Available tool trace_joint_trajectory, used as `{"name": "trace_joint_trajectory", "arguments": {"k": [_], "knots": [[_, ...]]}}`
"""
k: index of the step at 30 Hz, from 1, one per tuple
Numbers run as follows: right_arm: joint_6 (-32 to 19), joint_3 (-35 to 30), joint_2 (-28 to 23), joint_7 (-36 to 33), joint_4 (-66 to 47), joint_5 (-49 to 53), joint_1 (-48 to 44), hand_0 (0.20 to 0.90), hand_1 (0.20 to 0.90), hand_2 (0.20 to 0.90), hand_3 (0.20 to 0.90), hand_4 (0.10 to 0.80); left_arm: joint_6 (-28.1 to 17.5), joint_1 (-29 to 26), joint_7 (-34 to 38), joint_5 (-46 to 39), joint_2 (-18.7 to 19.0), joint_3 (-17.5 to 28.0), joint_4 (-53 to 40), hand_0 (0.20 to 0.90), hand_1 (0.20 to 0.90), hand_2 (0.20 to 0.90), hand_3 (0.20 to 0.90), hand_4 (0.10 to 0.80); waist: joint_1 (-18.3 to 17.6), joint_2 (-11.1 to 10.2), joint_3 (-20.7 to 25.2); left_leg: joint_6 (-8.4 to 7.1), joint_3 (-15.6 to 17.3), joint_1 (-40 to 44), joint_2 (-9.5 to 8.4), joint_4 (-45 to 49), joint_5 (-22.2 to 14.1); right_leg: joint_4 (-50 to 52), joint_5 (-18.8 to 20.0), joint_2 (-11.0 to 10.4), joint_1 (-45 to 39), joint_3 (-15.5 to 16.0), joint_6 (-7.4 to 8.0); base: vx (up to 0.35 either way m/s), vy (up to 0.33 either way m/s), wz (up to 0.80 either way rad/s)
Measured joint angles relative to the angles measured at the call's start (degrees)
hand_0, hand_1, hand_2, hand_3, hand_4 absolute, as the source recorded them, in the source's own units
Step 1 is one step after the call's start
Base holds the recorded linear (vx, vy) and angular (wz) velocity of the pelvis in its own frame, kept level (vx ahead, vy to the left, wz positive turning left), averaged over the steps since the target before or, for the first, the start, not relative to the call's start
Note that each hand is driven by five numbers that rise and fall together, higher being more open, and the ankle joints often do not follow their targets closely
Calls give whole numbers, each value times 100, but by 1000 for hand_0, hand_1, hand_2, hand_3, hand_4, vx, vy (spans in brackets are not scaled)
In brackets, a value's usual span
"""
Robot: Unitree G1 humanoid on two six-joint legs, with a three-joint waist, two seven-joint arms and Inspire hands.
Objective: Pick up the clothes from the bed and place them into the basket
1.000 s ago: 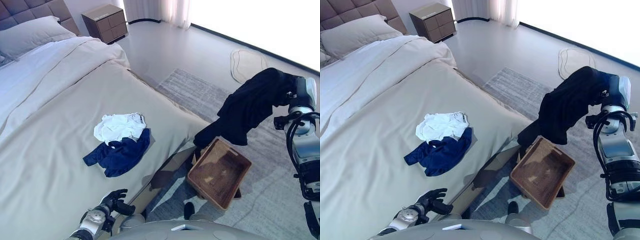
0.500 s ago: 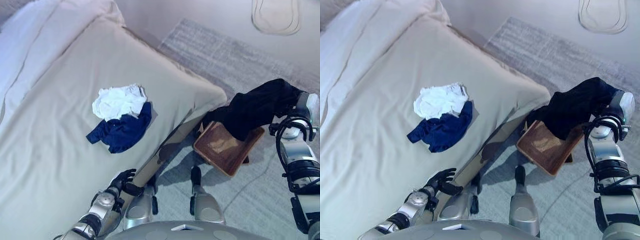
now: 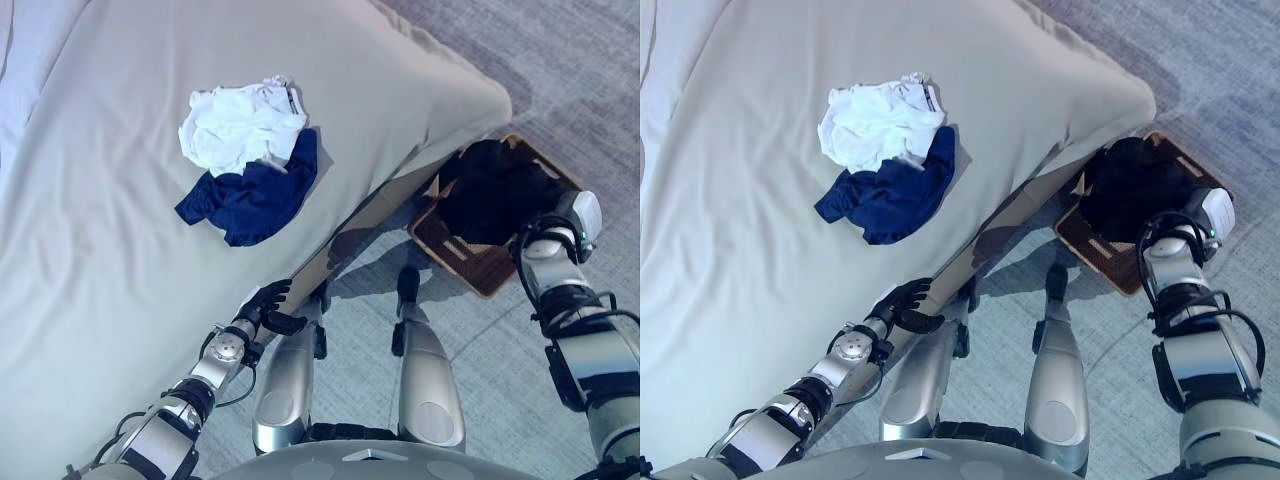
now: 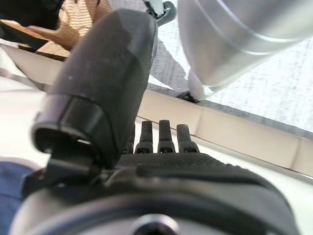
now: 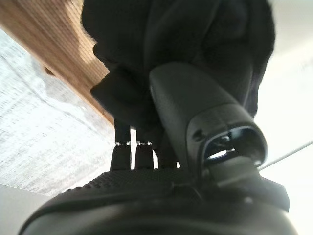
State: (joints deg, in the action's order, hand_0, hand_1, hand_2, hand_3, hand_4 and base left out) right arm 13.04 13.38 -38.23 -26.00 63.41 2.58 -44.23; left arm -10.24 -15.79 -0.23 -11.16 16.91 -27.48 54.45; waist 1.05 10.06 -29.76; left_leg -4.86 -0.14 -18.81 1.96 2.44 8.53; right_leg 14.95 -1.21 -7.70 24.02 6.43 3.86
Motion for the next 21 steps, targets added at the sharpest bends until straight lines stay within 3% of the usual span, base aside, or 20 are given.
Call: {"name": "trace_joint_trajectory", "arguments": {"k": [6, 13, 16, 21], "knots": [[415, 98, -53, 890, 563, -22, -291, 900, 900, 900, 900, 800, 20, 26, -22, -19, 212, -45, -203, 900, 900, 900, 900, 800, 349, 0, 0, 111, -139, -246, -166, -46, 69, 755, -310, -203, 565, -11, -17, 13, 21, 18], [573, -195, -109, 1487, 594, 76, -49, 900, 900, 900, 900, 800, 128, 51, -176, -19, 263, -22, -328, 900, 900, 900, 900, 800, 401, -8, -5, 210, -279, -129, -110, -112, 156, 669, -265, -161, 299, 173, -62, 46, 25, 12], [576, -443, -235, 1375, 252, 80, 418, 900, 900, 900, 900, 800, 130, 153, -198, -21, 260, 49, -422, 900, 900, 900, 900, 800, 392, -25, -15, 202, -338, 202, -46, -252, 127, 389, -285, -94, -134, 270, -49, 74, 17, 8], [697, -855, -594, 577, -1837, -56, 1300, 900, 900, 900, 900, 800, 177, 375, -174, -133, 256, 392, -416, 900, 900, 900, 900, 800, 220, -163, -90, 225, -367, 514, 51, -458, 147, -290, -27, 70, -709, 346, 11, 120, 136, 1]]}}
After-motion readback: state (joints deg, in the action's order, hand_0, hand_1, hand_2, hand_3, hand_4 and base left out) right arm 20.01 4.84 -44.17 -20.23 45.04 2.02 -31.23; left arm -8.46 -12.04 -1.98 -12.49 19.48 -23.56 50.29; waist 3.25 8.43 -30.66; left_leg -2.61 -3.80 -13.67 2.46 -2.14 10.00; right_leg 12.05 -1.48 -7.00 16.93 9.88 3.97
